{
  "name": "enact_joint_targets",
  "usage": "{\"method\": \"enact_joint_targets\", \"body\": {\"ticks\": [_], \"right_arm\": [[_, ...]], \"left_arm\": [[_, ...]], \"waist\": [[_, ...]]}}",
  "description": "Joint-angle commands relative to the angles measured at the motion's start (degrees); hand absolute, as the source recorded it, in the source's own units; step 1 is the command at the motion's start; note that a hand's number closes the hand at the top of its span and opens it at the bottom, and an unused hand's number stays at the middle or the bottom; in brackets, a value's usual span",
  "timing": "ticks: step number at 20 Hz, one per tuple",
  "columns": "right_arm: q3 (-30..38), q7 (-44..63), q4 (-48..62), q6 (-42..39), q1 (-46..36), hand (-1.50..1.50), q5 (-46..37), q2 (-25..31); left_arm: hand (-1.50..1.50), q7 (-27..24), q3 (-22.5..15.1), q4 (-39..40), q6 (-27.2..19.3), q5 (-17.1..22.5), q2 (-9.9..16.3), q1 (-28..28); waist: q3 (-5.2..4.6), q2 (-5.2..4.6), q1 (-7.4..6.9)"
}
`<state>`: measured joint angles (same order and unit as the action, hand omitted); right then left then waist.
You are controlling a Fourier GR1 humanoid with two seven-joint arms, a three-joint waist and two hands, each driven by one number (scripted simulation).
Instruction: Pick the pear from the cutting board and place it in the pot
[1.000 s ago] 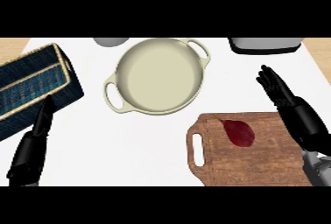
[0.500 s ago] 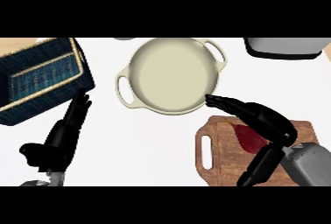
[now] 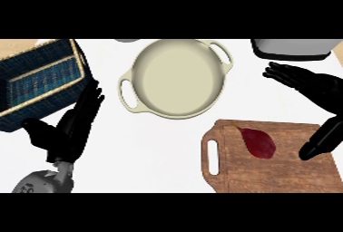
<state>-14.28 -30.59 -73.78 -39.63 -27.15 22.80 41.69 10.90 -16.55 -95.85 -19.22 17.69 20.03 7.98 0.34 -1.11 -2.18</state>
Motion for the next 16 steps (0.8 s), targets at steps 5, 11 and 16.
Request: {"method": "enact_joint_targets", "body": {"ticks": [5,11,16], "right_arm": [[-0.56,-10.56,5.29,-12.39,-11.01,-1.5,-10.33,10.59],[-8.14,-12.41,2.16,-12.8,-13.0,-1.5,-18.07,14.48],[-13.36,-11.27,4.84,-12.16,-17.01,-1.5,-21.8,14.58]], "left_arm": [[0.0,2.87,-0.34,0.67,0.32,0.24,-0.84,3.21],[0.0,2.75,0.4,1.78,1.14,0.58,-0.86,3.33],[0.0,4.54,0.23,0.29,0.17,-0.58,-0.61,3.66]], "waist": [[-0.07,-0.33,-1.84],[-0.18,0.02,-1.03],[-0.23,0.28,-1.28]]}}
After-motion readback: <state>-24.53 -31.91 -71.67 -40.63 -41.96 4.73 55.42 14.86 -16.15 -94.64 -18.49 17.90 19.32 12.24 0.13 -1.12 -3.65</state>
